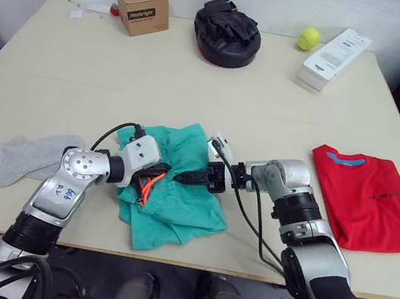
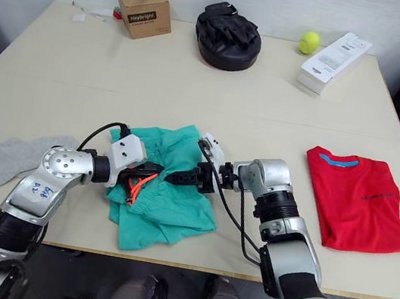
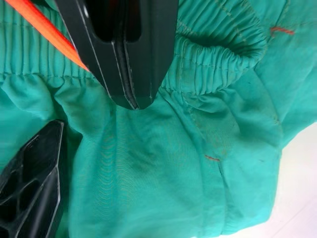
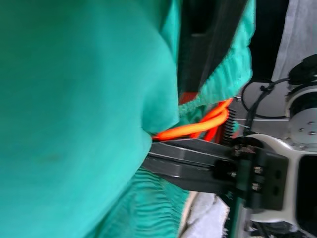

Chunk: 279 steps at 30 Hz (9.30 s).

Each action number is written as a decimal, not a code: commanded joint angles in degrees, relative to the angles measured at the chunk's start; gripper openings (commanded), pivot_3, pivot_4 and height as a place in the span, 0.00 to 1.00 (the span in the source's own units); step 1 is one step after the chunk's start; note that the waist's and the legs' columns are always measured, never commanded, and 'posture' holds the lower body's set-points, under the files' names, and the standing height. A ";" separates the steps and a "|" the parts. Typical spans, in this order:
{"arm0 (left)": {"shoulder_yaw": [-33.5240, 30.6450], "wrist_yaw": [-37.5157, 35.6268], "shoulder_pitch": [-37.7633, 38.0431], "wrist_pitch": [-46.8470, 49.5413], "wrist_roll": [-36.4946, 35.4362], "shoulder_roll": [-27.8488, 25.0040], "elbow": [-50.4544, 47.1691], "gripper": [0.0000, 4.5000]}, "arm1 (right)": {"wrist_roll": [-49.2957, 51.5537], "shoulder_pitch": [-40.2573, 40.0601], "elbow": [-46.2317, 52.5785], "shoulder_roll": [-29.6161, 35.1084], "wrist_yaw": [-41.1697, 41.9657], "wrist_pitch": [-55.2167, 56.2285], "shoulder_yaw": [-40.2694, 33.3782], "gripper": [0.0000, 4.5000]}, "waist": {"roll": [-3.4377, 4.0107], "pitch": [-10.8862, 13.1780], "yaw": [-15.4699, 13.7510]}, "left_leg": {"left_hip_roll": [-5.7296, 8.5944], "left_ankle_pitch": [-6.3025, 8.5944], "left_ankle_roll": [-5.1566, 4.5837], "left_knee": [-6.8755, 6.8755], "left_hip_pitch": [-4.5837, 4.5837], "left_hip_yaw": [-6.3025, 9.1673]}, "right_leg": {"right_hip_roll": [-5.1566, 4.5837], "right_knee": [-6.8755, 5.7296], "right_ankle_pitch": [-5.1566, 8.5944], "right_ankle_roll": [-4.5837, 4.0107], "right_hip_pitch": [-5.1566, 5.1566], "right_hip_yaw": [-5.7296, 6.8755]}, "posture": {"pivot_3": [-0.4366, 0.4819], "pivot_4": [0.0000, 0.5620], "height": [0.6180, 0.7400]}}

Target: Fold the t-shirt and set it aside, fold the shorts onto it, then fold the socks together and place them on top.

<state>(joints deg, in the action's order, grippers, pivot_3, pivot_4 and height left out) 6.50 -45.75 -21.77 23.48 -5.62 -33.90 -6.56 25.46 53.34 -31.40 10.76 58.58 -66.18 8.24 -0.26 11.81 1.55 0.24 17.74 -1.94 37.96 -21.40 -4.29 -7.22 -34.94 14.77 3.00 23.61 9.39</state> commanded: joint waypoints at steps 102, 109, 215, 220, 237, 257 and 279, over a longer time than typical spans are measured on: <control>-31.98 8.48 23.27 18.13 -6.24 -14.06 -1.22 0.96 | 14.32 -10.90 43.12 27.96 14.10 27.82 -8.80 1.00 | 0.32 0.21 -1.70 | -0.70 0.39 0.03 0.17 -0.15 -1.54 | 0.68 -0.06 -0.25 -0.21 0.99 -1.40 | 0.48 0.27 1.00; -32.47 7.34 21.59 20.84 -9.46 -14.20 2.72 0.50 | 15.36 -12.63 45.71 28.78 12.45 27.62 -9.41 1.00 | 0.29 0.19 -1.51 | -0.70 0.48 0.23 0.13 0.02 -1.63 | 0.68 -0.05 -0.25 -0.22 0.98 -1.53 | 0.48 0.27 1.00; 12.46 -33.64 -28.16 -40.83 12.21 -1.27 42.12 0.17 | -30.10 -25.58 35.09 28.81 2.00 65.57 12.74 0.01 | -0.40 0.00 -1.91 | -0.88 0.71 -0.49 1.24 -0.19 -2.16 | 1.00 -0.47 -0.35 0.01 0.96 -1.80 | 0.48 0.27 1.00; 11.00 -37.83 -18.01 -28.34 7.71 -8.08 20.46 0.17 | -29.83 -23.58 28.23 30.61 6.22 81.90 13.58 0.01 | -0.40 0.00 -1.17 | -0.90 0.73 -0.47 1.21 -0.17 -2.20 | 1.00 -0.48 -0.30 0.06 0.96 -1.85 | 0.48 0.27 1.00; 5.20 -22.42 -7.87 -13.69 5.91 -10.25 0.76 0.17 | -22.00 -17.05 11.77 28.44 18.21 99.38 13.46 0.01 | -0.40 0.00 -1.46 | -0.93 0.76 -0.41 1.22 -0.05 -2.25 | 0.98 -0.57 -0.25 0.01 0.93 -1.99 | 0.48 0.27 1.00; 6.41 -32.67 -9.68 -12.56 -1.85 -12.45 -2.47 0.57 | -12.92 -24.47 30.75 38.04 19.77 83.55 4.35 0.63 | -0.40 0.00 -1.63 | -0.93 0.77 -0.38 1.22 -0.06 -2.25 | 0.96 -0.55 -0.24 0.00 0.94 -1.98 | 0.48 0.27 1.00; 13.36 -28.11 -9.76 -21.54 7.36 -8.52 5.00 0.12 | -27.69 -15.34 10.83 31.86 14.84 99.40 8.94 0.10 | -0.39 0.00 -1.58 | -0.94 0.77 -0.36 1.23 0.00 -2.33 | 0.99 -0.62 -0.22 -0.04 0.95 -2.01 | 0.48 0.27 1.00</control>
<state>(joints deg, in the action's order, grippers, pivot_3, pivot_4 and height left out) 20.29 -74.73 -31.31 1.83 1.38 -42.67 -1.62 -3.09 37.39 -20.90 42.38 73.18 32.51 17.62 -0.64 11.82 -0.02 -0.70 18.52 -2.31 39.21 -21.40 -6.62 -6.24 -35.56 14.54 2.96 24.55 7.37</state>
